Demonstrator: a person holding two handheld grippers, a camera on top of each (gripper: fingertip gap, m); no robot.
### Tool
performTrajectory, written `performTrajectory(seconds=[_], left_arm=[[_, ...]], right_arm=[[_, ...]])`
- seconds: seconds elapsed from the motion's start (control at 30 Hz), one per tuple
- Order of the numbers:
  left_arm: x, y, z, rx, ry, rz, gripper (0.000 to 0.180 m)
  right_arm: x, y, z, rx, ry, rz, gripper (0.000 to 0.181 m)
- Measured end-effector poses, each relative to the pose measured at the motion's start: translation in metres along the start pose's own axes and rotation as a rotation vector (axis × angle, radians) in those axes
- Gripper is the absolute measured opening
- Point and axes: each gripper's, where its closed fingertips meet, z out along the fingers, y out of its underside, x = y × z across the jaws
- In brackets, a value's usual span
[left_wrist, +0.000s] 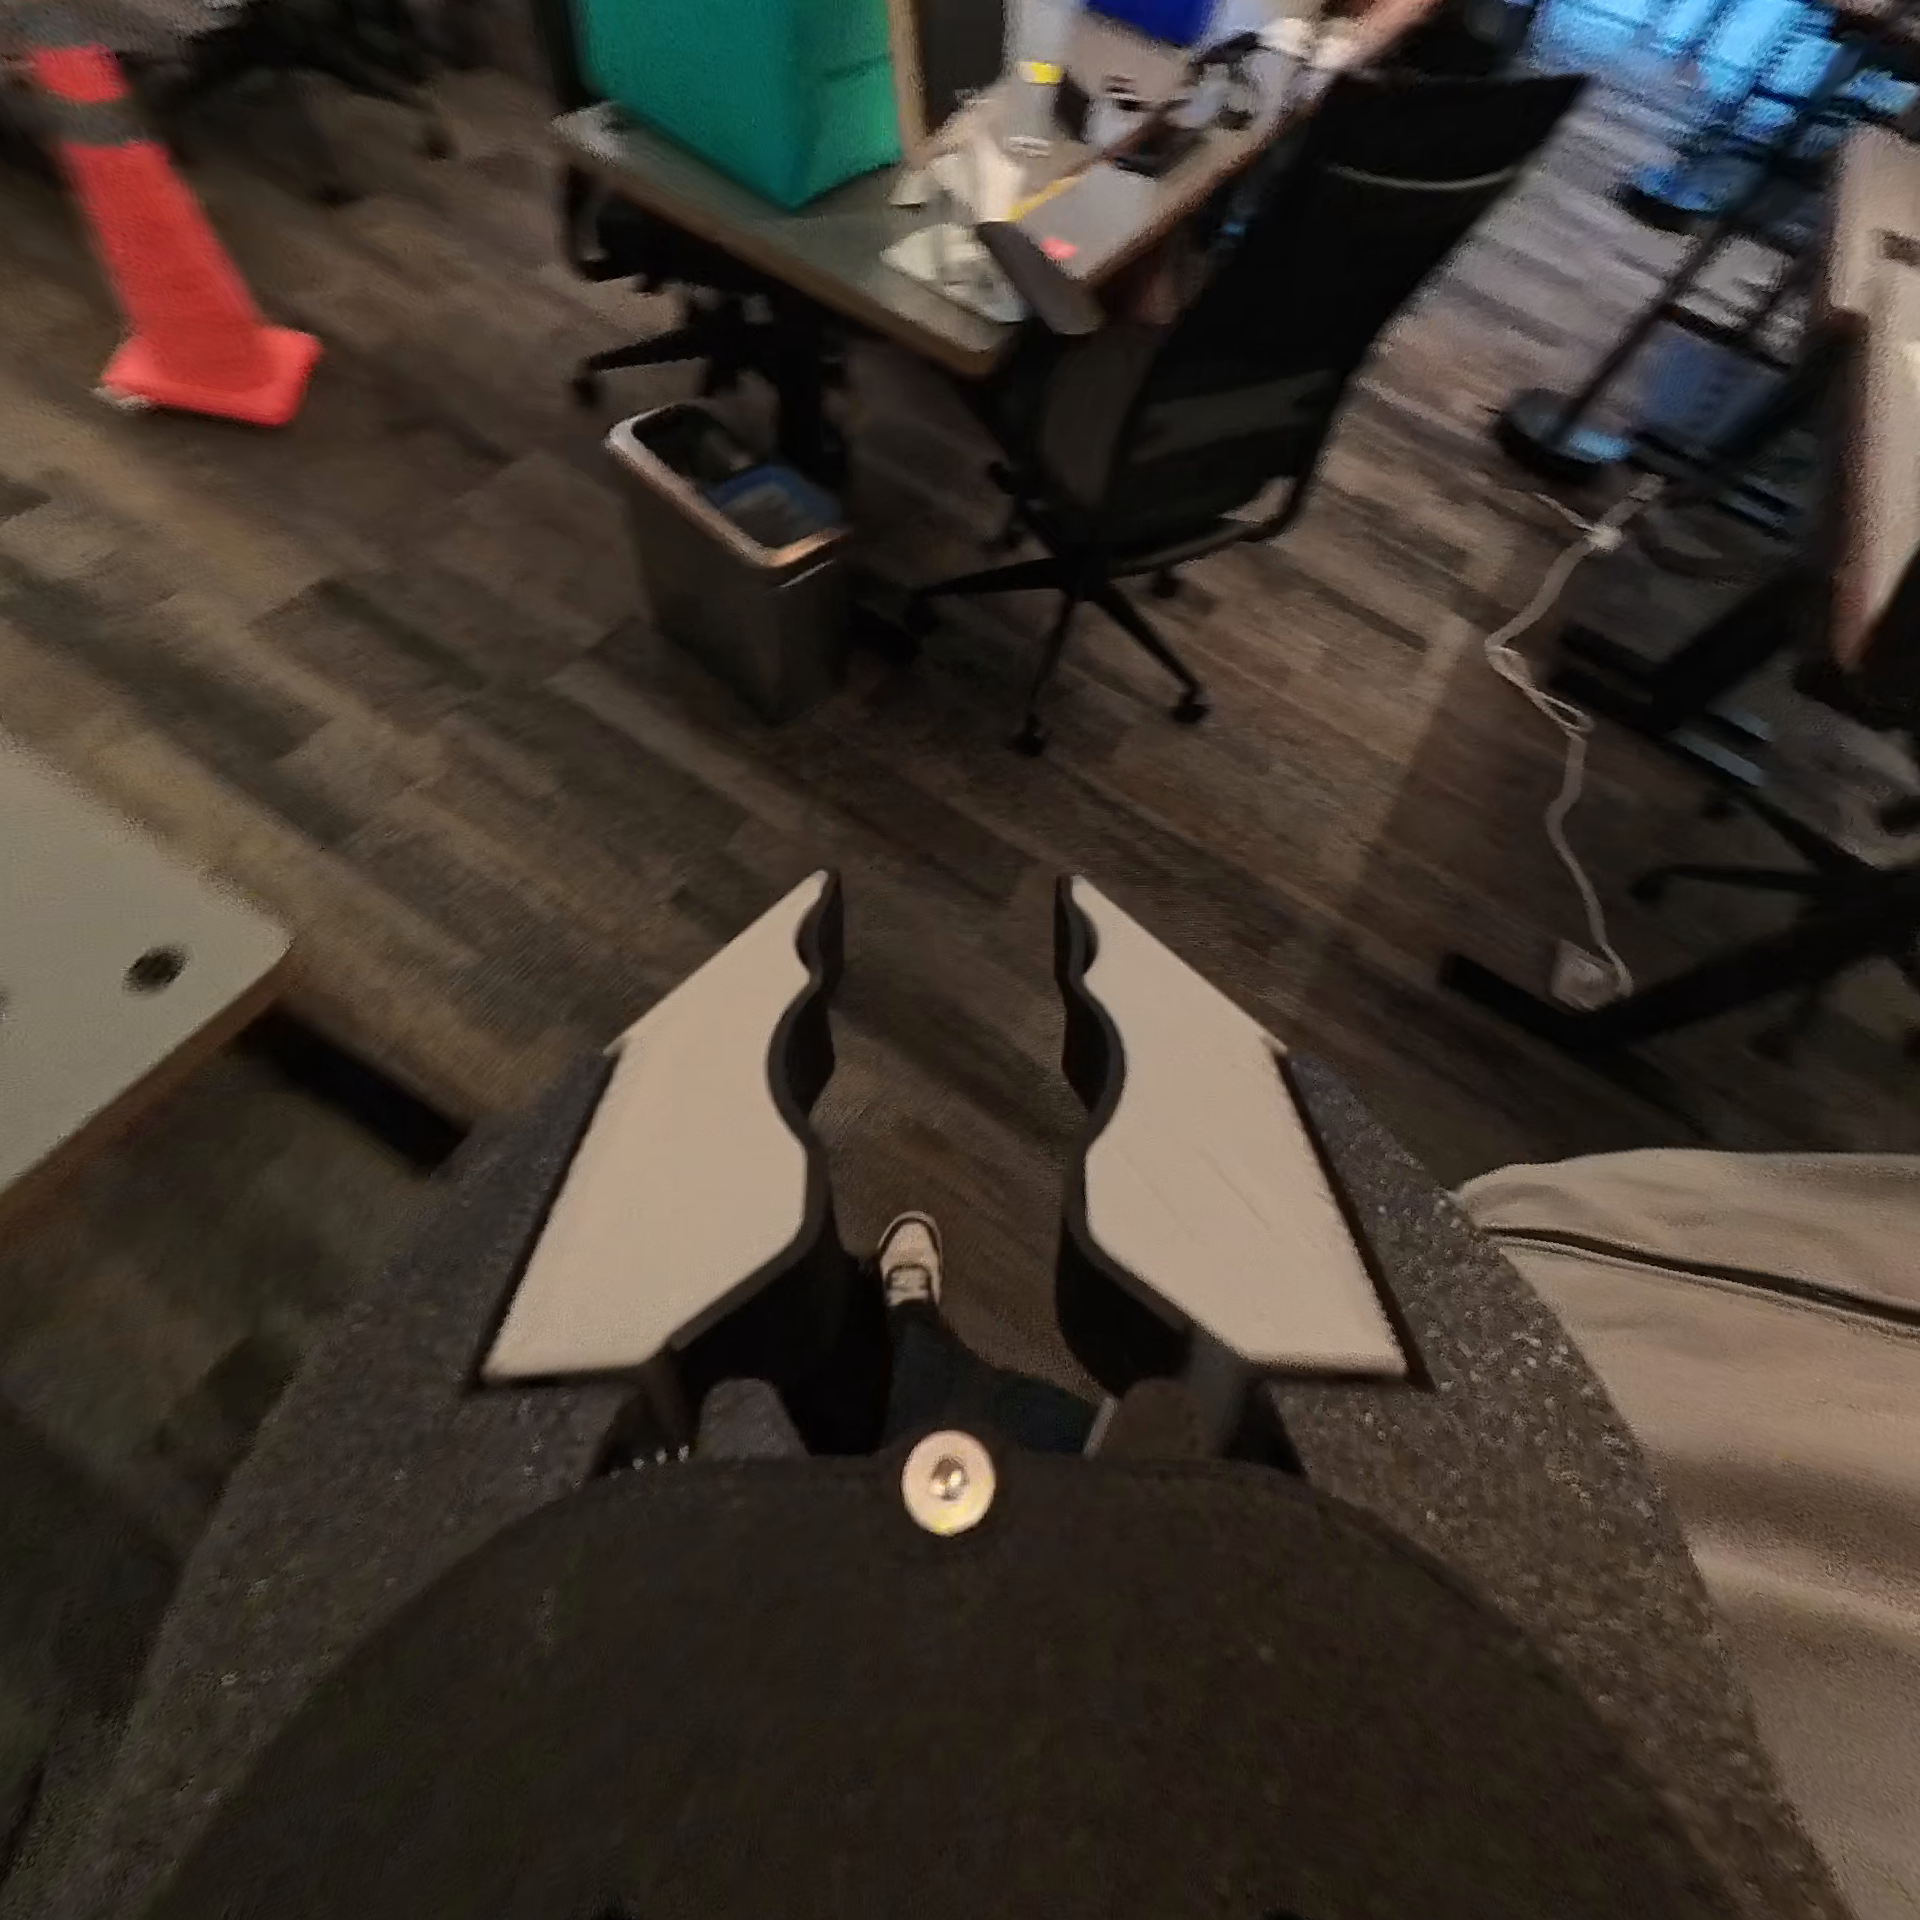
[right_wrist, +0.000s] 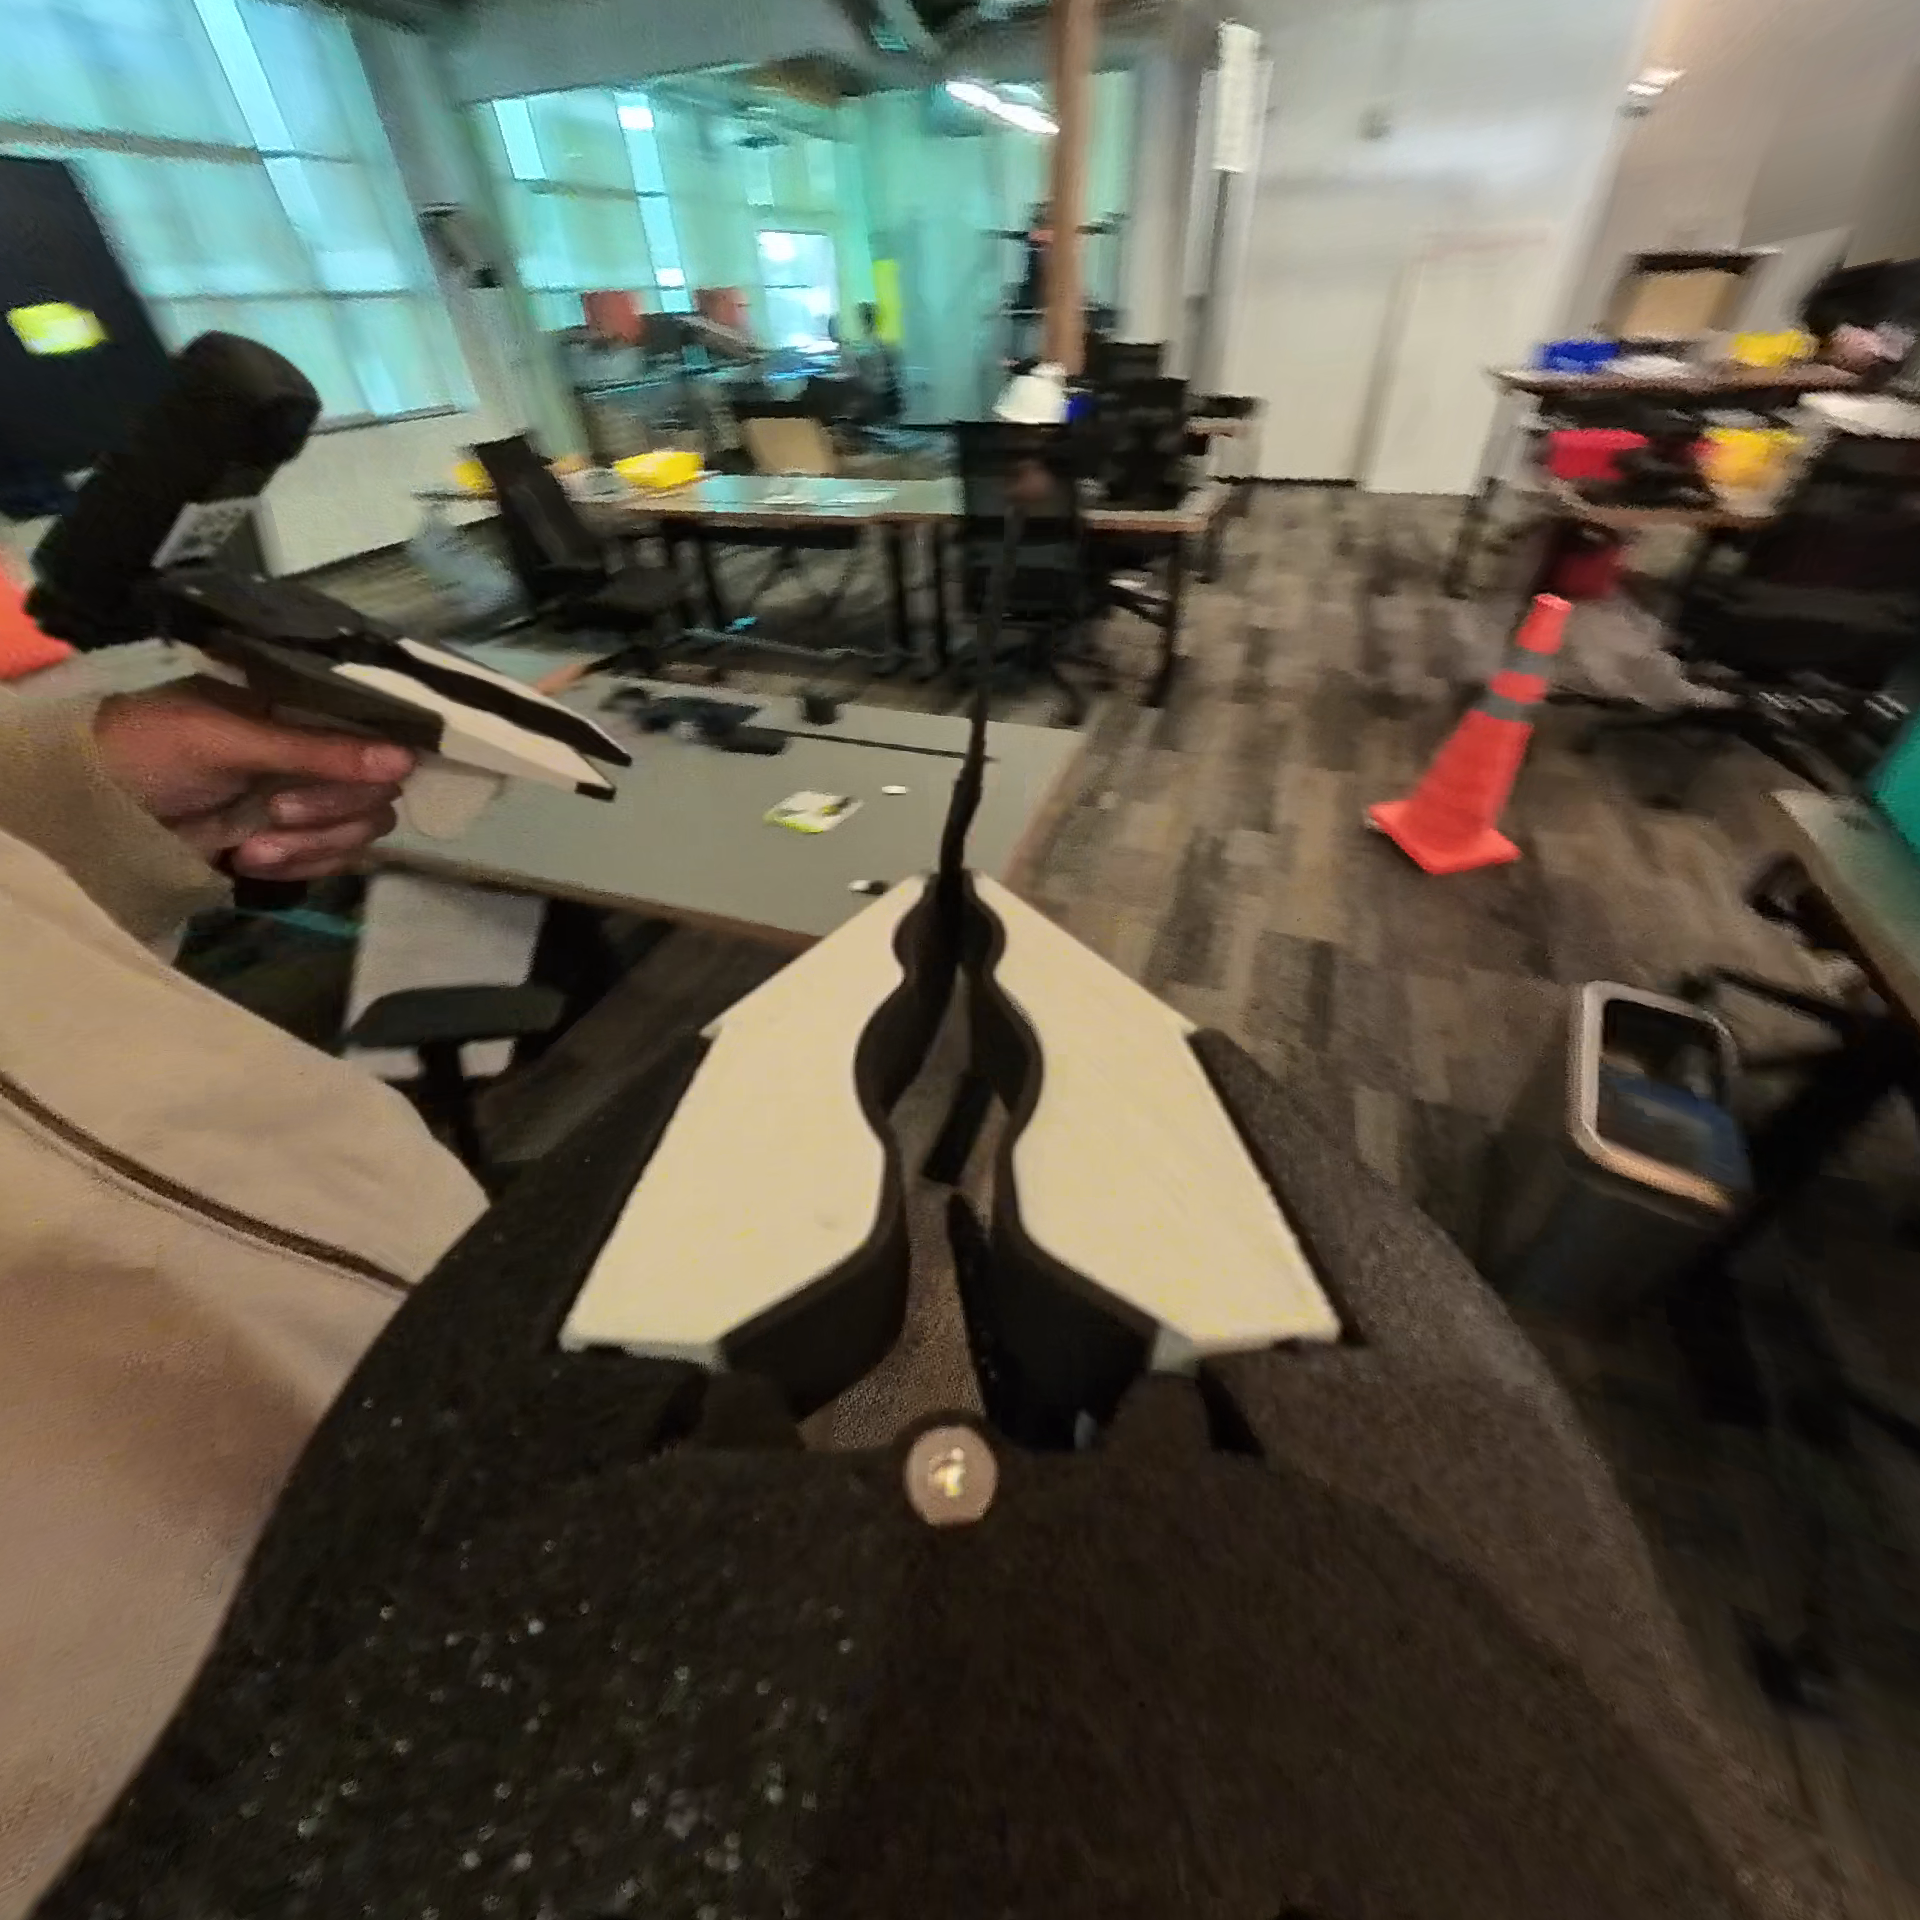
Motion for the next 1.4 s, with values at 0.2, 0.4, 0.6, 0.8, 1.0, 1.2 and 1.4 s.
performTrajectory(seconds=[0.2,0.4,0.6,0.8,1.0,1.2,1.4], left_arm=[[0.028,0.119,-0.132,0.058,-0.312,-0.263,0.035],[0.07,0.162,-0.224,0.109,-0.46,-0.312,0.035],[0.077,0.184,-0.289,0.142,-0.56,-0.347,0.036],[0.056,0.222,-0.355,0.091,-0.72,-0.331,0.035],[-0.015,0.228,-0.393,0.109,-0.722,-0.355,0.036],[-0.093,0.227,-0.412,0.083,-0.655,-0.302,0.036],[-0.16,0.232,-0.419,0.058,-0.578,-0.319,0.037]], right_arm=[[-0.08,0.007,-0.007,-0.083,-0.309,-0.136,0.001],[-0.178,0.019,-0.02,-0.122,-0.548,-0.058,0.001],[-0.243,0.035,-0.004,-0.178,-0.687,0.012,0.001],[-0.286,0.039,0.044,-0.216,-0.789,-0.003,0.001],[-0.328,0.031,0.113,-0.21,-0.831,0.03,0.001],[-0.376,0.032,0.195,-0.228,-0.781,0.061,0.001],[-0.417,0.04,0.257,-0.274,-0.785,0.075,0.002]])
